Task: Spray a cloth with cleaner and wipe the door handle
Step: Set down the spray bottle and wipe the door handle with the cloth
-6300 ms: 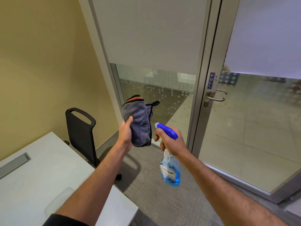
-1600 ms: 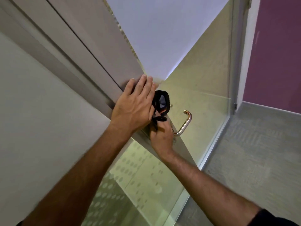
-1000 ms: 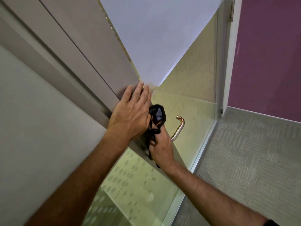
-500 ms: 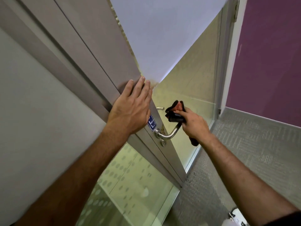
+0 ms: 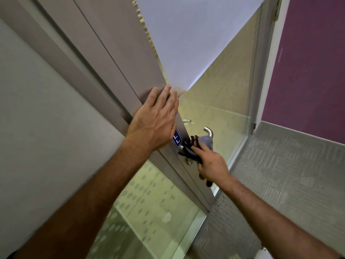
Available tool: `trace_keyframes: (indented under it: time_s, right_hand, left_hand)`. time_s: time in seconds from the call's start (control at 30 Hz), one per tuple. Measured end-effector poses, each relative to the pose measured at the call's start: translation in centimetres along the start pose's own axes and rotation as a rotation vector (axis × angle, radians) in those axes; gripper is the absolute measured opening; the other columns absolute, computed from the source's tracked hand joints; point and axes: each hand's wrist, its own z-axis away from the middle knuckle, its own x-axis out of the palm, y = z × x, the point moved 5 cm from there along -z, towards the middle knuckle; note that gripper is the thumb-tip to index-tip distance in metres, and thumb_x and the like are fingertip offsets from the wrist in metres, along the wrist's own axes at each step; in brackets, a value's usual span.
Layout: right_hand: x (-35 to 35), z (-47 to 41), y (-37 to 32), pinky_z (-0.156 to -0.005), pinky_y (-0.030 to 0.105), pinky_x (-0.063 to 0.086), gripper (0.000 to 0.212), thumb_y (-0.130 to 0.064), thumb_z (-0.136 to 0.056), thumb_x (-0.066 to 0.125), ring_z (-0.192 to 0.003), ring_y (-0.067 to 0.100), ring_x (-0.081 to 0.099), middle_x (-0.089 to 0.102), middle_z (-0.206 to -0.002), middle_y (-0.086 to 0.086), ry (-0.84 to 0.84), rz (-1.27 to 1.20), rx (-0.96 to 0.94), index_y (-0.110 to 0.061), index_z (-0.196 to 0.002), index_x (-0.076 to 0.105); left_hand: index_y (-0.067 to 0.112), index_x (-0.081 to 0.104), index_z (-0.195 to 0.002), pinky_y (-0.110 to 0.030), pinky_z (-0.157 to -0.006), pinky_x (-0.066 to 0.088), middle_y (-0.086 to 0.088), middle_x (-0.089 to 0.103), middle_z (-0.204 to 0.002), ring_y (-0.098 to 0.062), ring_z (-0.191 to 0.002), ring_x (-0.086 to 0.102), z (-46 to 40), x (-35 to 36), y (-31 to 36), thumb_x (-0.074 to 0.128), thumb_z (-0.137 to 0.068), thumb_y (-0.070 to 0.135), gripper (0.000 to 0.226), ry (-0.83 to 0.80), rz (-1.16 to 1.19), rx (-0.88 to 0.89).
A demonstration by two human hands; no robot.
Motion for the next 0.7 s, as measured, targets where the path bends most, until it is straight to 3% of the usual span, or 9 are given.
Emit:
trace_keyframes:
  time_s: [0.13,0.27,0.37,0.47,0.57,0.63,0.7]
  right_hand:
    - [-3.2,-3.9,3.7,-0.079,0.049,0.060,0.057,-0.004,-0.087,0.063,-0.107,0.025,0.061,0.050,-0.140,-0.016,-0.035,0.149,0.007,-0.041,-0.131,0.058]
    - [-3.3,-7.3,3.6,-0.076,0.041,0.045,0.034,-0.014,-0.091,0.064,-0.105,0.027,0.053,0.060,-0.127,-0.011,-0.209,0.160,0.064,-0.039,-0.113,0.070]
    - [-2.7,-5.6,3.9,-0.079,0.042,0.047,0.039,-0.010,-0.093,0.060,-0.100,0.022,0.045,0.054,-0.138,-0.013,-0.088,0.033,0.148,-0.037,-0.119,0.067]
    - [-0.8,-2.4,2.8,-0.090,0.047,0.055,0.059,0.004,-0.086,0.058,-0.104,0.028,0.057,0.043,-0.151,-0.010,0.057,-0.130,0.186,-0.031,-0.135,0.058]
    - [2.3,0.1,-1.0,-0.085,0.047,0.058,0.073,0.006,-0.081,0.061,-0.104,0.031,0.059,0.033,-0.157,-0.005,0.118,-0.161,0.179,-0.026,-0.145,0.047]
    - [3.1,1.1,-2.2,-0.085,0.043,0.057,0.076,0.010,-0.077,0.058,-0.106,0.030,0.059,0.034,-0.157,-0.003,0.188,-0.262,0.176,-0.025,-0.144,0.050]
    - [2.3,1.7,-1.5,-0.096,0.031,0.052,0.070,0.011,-0.075,0.056,-0.117,0.018,0.057,0.042,-0.151,-0.009,0.206,-0.483,0.117,-0.028,-0.133,0.061]
  left_hand:
    - [0.006,0.015,-0.159,-0.053,-0.125,0.011,-0.018,0.017,-0.168,-0.035,-0.156,0.014,0.0,0.2,0.0,0.010,-0.101,0.044,0.069,-0.001,-0.021,-0.001]
    - [0.007,0.017,-0.159,-0.054,-0.124,0.012,-0.018,0.020,-0.168,-0.035,-0.156,0.016,0.0,0.2,0.0,0.010,-0.101,0.045,0.070,-0.008,-0.023,0.009]
    - [0.007,0.019,-0.158,-0.054,-0.124,0.011,-0.017,0.022,-0.167,-0.034,-0.156,0.017,0.1,0.1,0.0,0.010,-0.100,0.044,0.069,-0.003,-0.018,0.012]
    - [0.007,0.019,-0.158,-0.054,-0.124,0.010,-0.017,0.021,-0.167,-0.034,-0.156,0.017,0.1,0.1,0.0,0.010,-0.100,0.043,0.069,-0.011,-0.004,0.012]
    - [0.007,0.018,-0.158,-0.054,-0.124,0.010,-0.017,0.020,-0.168,-0.034,-0.156,0.016,0.1,0.2,-0.1,0.009,-0.101,0.044,0.069,-0.018,-0.001,0.014]
    - [0.008,0.018,-0.158,-0.053,-0.124,0.011,-0.017,0.020,-0.168,-0.033,-0.156,0.016,0.1,0.1,-0.1,0.009,-0.101,0.045,0.069,-0.025,0.013,0.017]
    - [0.008,0.018,-0.158,-0.053,-0.124,0.012,-0.017,0.020,-0.168,-0.033,-0.156,0.015,0.1,-0.1,-0.1,0.010,-0.101,0.045,0.069,-0.029,0.017,0.015]
